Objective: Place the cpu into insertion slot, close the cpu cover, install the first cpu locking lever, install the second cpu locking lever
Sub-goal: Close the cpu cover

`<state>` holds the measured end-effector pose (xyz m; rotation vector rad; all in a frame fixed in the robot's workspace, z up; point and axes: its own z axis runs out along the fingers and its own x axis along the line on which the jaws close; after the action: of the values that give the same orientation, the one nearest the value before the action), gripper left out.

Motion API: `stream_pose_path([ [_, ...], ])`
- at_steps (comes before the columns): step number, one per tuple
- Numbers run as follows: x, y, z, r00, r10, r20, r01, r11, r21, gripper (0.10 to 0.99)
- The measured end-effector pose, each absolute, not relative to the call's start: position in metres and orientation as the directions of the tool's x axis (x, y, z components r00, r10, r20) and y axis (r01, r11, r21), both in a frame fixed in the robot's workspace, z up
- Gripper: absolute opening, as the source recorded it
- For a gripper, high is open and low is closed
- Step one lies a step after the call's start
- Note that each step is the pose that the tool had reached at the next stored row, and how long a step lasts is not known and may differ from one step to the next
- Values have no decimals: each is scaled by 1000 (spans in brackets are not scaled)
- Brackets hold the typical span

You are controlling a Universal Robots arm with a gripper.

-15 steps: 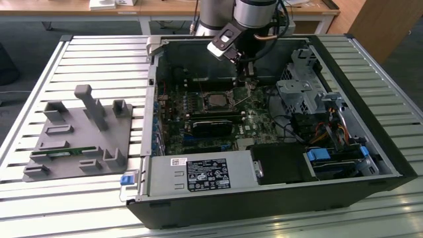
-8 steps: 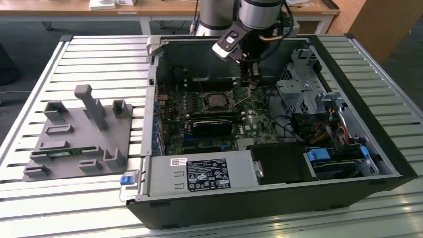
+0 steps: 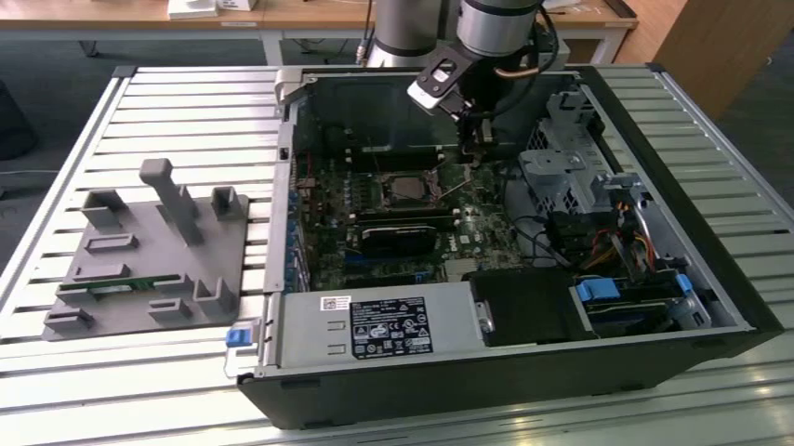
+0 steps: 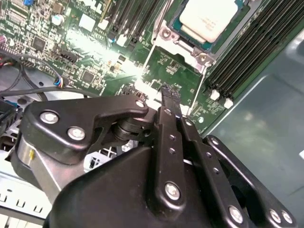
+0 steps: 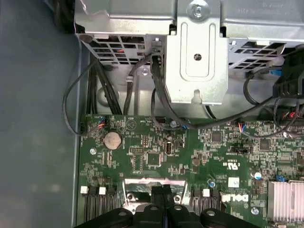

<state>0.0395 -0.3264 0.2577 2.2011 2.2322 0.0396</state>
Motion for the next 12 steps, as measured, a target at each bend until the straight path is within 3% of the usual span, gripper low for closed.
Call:
stream_pose_path([
  [12,53,-323,255,-32,999,12,999,32,22,106],
])
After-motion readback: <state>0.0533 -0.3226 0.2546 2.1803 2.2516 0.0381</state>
